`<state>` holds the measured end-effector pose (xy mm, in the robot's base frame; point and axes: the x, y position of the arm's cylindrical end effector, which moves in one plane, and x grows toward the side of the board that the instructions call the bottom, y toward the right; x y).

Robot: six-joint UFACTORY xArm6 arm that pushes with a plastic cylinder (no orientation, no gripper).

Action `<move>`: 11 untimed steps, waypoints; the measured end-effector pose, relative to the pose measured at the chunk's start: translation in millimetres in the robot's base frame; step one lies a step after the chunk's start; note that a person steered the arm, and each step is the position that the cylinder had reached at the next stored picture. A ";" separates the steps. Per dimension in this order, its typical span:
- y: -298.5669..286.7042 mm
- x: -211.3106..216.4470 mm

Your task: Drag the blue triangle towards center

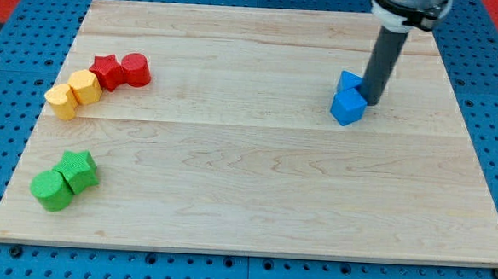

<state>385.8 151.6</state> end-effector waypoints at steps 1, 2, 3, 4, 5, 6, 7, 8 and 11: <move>-1.9 -7.7; 1.9 -21.9; -36.3 -28.3; -64.6 -31.0; 3.2 -50.7; 13.7 -70.4; -47.0 -65.7; -108.7 -63.6; -39.2 -71.9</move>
